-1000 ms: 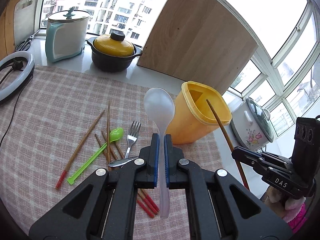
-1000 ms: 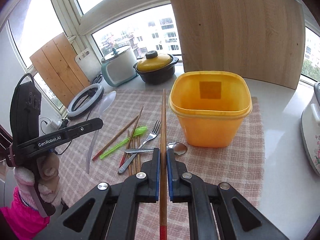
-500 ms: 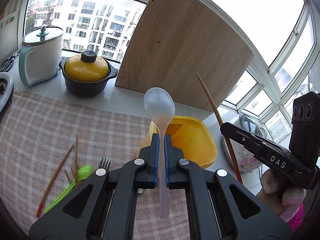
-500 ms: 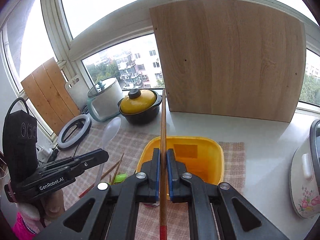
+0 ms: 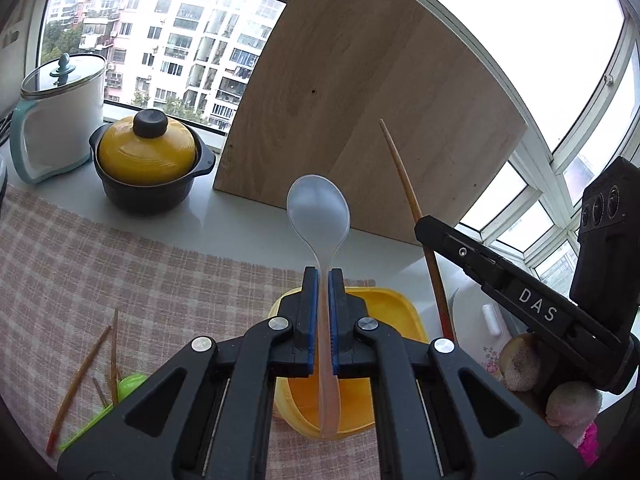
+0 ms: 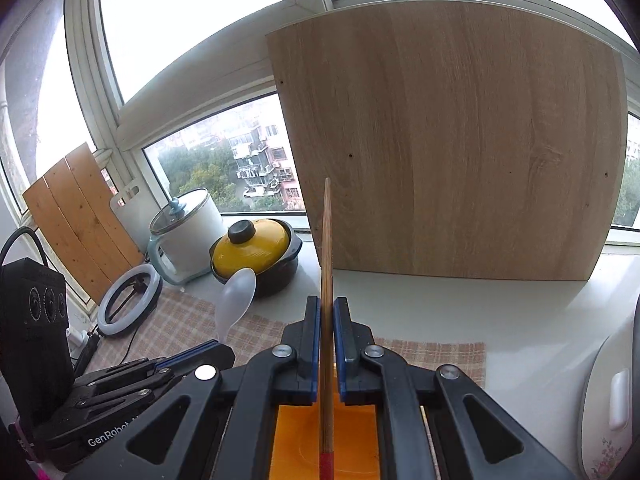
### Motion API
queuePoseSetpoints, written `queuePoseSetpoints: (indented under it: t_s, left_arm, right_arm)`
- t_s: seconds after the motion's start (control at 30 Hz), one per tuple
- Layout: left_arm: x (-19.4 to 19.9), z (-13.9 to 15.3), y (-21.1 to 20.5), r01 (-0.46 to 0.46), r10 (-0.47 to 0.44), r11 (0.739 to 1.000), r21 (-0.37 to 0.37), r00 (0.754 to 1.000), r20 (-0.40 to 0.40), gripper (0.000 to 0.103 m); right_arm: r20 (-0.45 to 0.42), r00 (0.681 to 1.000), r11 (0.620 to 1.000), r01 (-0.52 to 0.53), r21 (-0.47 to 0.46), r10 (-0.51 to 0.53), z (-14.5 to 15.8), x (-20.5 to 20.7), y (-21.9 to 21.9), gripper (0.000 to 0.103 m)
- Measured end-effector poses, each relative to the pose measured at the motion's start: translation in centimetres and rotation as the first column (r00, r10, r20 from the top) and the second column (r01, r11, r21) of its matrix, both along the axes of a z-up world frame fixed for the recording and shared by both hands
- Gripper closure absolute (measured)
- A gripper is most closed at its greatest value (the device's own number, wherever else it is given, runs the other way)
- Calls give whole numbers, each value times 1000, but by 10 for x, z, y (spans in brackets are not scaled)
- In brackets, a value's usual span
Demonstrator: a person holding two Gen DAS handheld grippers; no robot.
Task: Organize utensils
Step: 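Lift and carry the spoon in the left tool while the right tool carries the chopstick over the yellow container, then open the left tool to drop the spoon in the container while the right tool releases the chopstick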
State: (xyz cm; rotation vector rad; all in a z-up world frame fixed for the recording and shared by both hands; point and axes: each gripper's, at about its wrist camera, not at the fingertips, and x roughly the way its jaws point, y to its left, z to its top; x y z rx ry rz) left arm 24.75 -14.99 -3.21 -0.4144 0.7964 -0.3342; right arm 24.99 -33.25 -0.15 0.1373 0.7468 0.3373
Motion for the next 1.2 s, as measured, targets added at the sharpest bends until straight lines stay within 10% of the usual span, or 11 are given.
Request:
queuePoseSetpoints:
  t_s: [1.2]
  left_arm:
    - [-12, -18, -24, 31, -31, 998, 62, 999, 8, 101]
  right_arm:
    - [26, 999, 999, 29, 40, -30, -42, -14, -19, 100]
